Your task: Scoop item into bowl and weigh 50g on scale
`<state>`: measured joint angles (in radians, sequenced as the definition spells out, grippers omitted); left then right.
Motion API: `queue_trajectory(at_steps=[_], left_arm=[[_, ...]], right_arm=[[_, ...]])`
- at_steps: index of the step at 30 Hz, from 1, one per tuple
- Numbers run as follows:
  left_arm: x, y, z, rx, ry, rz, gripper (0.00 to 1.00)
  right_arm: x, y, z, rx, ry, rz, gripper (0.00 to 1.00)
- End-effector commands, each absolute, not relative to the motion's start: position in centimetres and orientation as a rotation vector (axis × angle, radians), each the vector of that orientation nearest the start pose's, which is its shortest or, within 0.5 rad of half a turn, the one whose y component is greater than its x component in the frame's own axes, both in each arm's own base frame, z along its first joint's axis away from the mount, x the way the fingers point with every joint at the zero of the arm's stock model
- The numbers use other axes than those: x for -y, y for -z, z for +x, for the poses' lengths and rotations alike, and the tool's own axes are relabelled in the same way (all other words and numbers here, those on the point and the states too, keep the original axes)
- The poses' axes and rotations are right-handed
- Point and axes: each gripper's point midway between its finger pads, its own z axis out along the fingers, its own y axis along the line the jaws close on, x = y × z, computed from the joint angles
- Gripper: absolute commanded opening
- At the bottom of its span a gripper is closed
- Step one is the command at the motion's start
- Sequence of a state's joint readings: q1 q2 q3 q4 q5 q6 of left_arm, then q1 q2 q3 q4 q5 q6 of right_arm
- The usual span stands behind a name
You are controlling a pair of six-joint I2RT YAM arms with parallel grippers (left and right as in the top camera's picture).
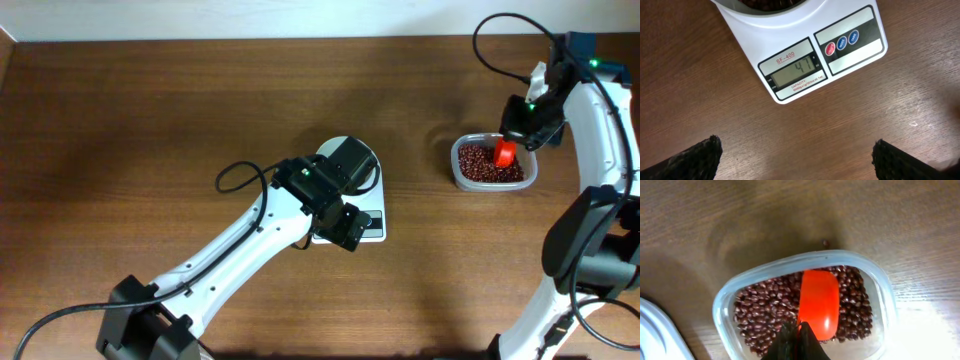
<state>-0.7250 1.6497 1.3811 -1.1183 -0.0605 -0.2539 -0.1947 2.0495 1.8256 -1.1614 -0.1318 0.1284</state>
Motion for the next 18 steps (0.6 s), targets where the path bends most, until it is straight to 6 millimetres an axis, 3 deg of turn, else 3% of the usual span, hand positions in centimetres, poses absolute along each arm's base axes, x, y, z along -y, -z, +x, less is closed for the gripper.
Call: queue_trajectory(at_steps=[1,4,8,12,15,18], left_arm=[[21.6,-13.0,26.3,-2.861,0.041,0.685,0.99],[21.6,-13.0,26.3,-2.86,0.041,0.686,0.99],[21.6,-13.0,26.3,-2.861,0.041,0.686,0.99],[21.6,-13.0,26.3,-2.861,0.041,0.685,0.99],[21.6,-13.0,26.3,-2.861,0.041,0.685,0.99],[21.6,-13.0,26.3,-2.861,0.041,0.685,0.99]], right_arm=[[4.8,-10.0,44.0,-2.922,-0.217,0.414,0.04],[2.8,-10.7,44.3,-2.899,-0.432,0.307,0.04],[2.5,-11.2,43.8,-2.88,-0.599,0.355,0.04],[4.1,-11.2,42.9,-2.9,-0.577,0.301,0.04],[6.5,-12.6,42.5,-2.873,-0.586,0.315,0.04],[6.0,-14.0,42.7,-2.801,-0.739,0.253,0.04]])
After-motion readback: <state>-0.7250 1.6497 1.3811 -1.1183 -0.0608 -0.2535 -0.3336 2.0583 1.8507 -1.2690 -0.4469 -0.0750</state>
